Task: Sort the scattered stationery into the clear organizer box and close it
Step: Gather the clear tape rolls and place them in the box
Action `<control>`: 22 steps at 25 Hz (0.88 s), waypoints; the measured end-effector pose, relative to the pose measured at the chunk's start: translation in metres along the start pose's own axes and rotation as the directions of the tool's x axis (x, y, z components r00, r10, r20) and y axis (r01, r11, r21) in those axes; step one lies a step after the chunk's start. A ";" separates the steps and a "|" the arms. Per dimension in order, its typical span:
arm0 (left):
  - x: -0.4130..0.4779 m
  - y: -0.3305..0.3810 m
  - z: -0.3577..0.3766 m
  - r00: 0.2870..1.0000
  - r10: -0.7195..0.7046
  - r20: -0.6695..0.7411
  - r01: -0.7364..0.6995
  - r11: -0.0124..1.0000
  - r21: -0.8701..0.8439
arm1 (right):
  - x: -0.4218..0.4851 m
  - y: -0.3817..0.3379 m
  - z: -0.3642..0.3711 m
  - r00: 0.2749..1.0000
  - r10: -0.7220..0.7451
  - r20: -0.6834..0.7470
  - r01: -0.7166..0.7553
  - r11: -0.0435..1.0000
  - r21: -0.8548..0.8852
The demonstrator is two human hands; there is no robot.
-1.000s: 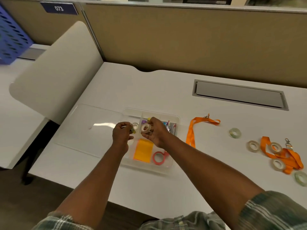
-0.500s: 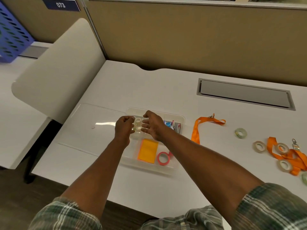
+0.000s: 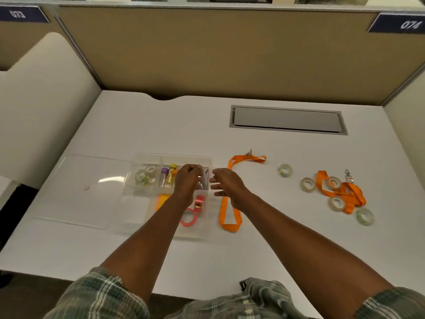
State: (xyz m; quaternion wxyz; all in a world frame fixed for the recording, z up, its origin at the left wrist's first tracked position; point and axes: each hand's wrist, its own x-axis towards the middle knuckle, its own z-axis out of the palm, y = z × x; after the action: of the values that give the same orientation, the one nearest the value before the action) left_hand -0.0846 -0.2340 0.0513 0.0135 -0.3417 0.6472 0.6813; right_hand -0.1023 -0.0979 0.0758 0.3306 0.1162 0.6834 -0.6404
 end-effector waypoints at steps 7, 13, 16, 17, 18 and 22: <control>-0.039 -0.025 0.134 0.973 -0.032 0.231 -0.010 0.984 0.180 | -0.041 0.059 -0.157 0.941 -0.231 -0.247 0.046 0.810 -0.584; -0.076 -0.041 0.231 0.928 -0.037 0.372 -0.091 0.943 0.320 | -0.076 0.113 -0.277 0.855 -0.315 -0.411 -0.185 0.556 -0.810; -0.092 -0.051 0.266 0.897 0.026 0.442 -0.243 0.863 0.443 | -0.089 0.127 -0.314 0.789 -0.363 -0.496 -0.308 0.465 -0.830; -0.097 -0.055 0.275 0.858 0.100 0.504 -0.392 0.762 0.516 | -0.091 0.131 -0.324 0.787 -0.350 -0.507 -0.338 0.443 -0.830; -0.102 -0.061 0.285 0.784 0.165 0.599 -0.562 0.600 0.570 | -0.094 0.134 -0.335 0.797 -0.319 -0.513 -0.362 0.428 -0.828; -0.119 -0.081 0.319 0.510 0.046 0.859 -0.859 0.086 0.505 | -0.097 0.146 -0.362 0.866 -0.159 -0.473 -0.362 0.454 -0.814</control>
State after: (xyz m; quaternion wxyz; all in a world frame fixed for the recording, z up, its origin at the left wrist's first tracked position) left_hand -0.0988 0.1138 0.0154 0.1957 0.2516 0.9283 0.1917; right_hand -0.0536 0.2950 0.0033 0.1982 0.1264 0.9649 -0.1174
